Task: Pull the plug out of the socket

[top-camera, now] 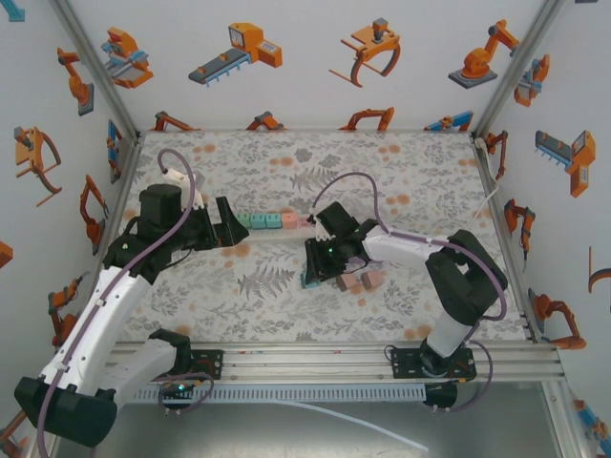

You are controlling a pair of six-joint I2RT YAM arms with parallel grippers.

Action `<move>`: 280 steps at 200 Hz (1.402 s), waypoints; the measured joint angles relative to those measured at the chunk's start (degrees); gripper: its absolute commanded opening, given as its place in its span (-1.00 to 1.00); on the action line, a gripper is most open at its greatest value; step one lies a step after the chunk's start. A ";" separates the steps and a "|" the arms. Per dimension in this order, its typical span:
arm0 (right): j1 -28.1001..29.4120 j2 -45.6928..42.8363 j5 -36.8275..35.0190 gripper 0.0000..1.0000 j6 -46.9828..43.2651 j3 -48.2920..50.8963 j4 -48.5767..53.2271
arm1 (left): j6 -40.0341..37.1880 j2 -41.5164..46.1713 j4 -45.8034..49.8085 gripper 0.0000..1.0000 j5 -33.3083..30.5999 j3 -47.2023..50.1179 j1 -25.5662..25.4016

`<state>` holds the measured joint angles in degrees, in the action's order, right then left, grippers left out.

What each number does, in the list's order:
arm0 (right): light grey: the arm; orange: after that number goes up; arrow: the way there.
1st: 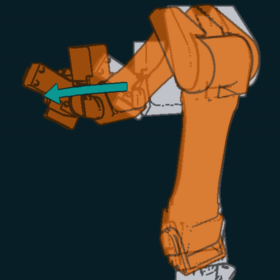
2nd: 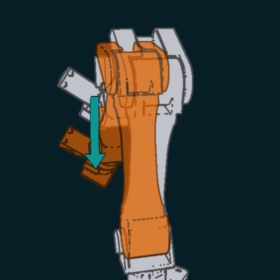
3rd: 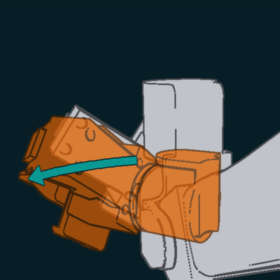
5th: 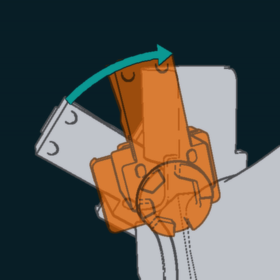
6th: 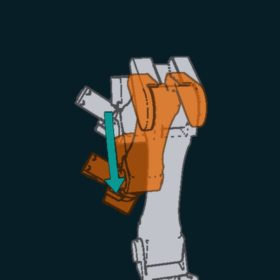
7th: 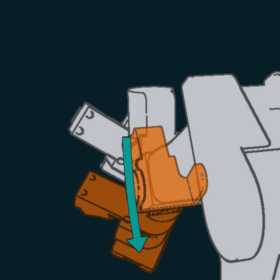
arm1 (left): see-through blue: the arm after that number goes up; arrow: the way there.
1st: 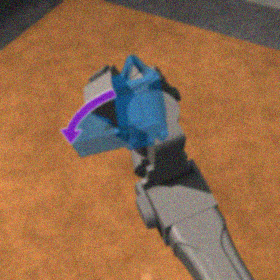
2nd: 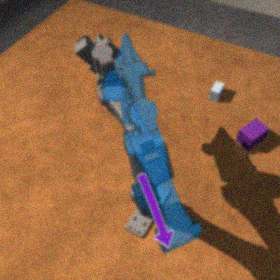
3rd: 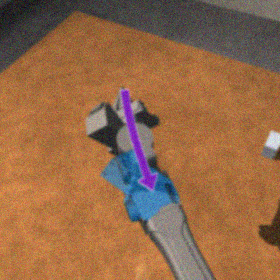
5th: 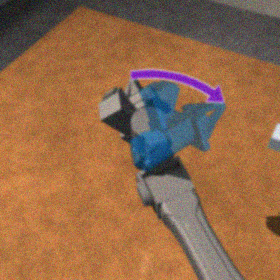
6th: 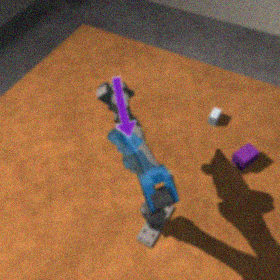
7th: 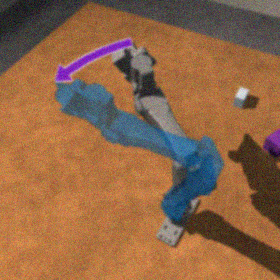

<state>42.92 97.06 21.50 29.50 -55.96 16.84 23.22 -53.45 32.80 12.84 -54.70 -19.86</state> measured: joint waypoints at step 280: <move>-2.43 3.13 -3.02 0.46 -75.23 -12.46 -15.67 | 8.94 -28.02 -7.85 0.90 -5.22 -0.48 10.05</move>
<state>40.49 100.18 18.48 -45.74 -68.42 1.17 32.16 -81.47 24.95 7.62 -55.18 -9.80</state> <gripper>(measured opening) 0.728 0.950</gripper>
